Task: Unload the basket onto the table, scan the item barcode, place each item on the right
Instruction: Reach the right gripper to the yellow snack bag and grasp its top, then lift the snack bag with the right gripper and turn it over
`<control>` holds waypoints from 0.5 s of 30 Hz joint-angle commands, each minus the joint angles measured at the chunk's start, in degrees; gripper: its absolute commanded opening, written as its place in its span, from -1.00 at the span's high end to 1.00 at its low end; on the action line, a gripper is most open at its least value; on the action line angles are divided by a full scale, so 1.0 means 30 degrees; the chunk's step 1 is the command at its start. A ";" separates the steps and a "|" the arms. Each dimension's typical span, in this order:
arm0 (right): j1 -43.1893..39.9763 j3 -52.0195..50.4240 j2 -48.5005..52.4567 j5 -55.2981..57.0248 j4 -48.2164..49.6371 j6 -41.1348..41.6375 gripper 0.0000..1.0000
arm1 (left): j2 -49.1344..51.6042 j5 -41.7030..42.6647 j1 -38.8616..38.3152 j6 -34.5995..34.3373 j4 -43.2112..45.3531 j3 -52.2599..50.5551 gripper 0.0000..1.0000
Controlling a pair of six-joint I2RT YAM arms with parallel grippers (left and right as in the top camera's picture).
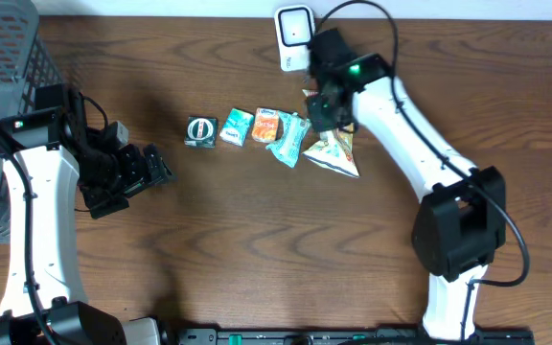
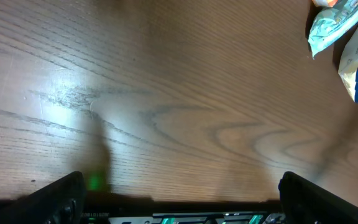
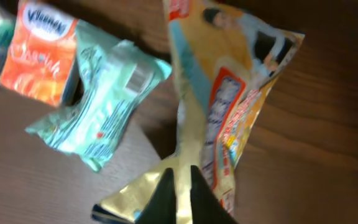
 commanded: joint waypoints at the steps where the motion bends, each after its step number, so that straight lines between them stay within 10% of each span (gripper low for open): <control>1: -0.1260 0.0423 0.0393 -0.2900 0.0248 0.0678 0.98 | -0.0007 -0.0044 -0.0022 -0.0102 -0.0087 0.0036 -0.96; 15: -0.0758 -0.0488 0.4116 -0.3024 -0.0947 0.0678 0.98 | -0.0007 -0.0044 -0.0022 -0.0102 -0.0087 0.0036 -0.96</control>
